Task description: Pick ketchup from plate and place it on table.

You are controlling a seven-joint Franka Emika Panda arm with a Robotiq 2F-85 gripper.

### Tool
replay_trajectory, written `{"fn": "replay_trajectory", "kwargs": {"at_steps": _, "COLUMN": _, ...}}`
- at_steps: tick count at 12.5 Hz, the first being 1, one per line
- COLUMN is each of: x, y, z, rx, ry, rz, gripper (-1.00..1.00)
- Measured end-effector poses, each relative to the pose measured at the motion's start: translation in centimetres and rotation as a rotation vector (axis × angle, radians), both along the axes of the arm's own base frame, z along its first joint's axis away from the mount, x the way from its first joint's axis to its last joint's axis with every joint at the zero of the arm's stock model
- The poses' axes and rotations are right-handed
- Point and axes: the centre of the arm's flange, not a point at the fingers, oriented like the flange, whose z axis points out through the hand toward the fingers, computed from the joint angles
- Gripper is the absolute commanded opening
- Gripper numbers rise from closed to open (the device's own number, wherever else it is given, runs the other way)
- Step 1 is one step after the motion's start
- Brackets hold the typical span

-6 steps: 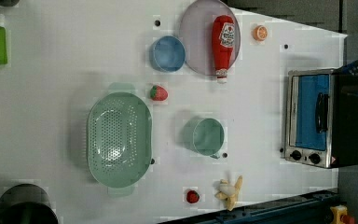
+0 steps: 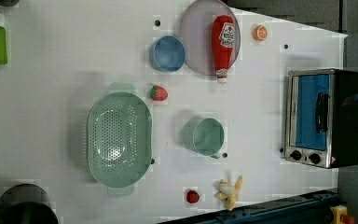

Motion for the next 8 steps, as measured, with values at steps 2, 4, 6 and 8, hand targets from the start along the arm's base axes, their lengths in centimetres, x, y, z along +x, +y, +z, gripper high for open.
{"fn": "replay_trajectory", "kwargs": {"at_steps": 2, "x": 1.5, "y": 0.1, "z": -0.2, "rx": -0.004, "ry": -0.045, "rz": 0.009, "gripper": 1.00}}
{"fn": "replay_trajectory", "kwargs": {"at_steps": 4, "x": 4.3, "y": 0.2, "z": -2.7, "rx": 0.003, "ry": -0.058, "rz": 0.023, "gripper": 1.00}}
{"fn": "replay_trajectory", "kwargs": {"at_steps": 6, "x": 7.0, "y": 0.3, "z": -8.7, "rx": 0.016, "ry": 0.013, "rz": 0.066, "gripper": 1.00}}
{"fn": "replay_trajectory", "kwargs": {"at_steps": 8, "x": 9.1, "y": 0.6, "z": -15.6, "rx": 0.036, "ry": 0.084, "rz": 0.146, "gripper": 1.00}}
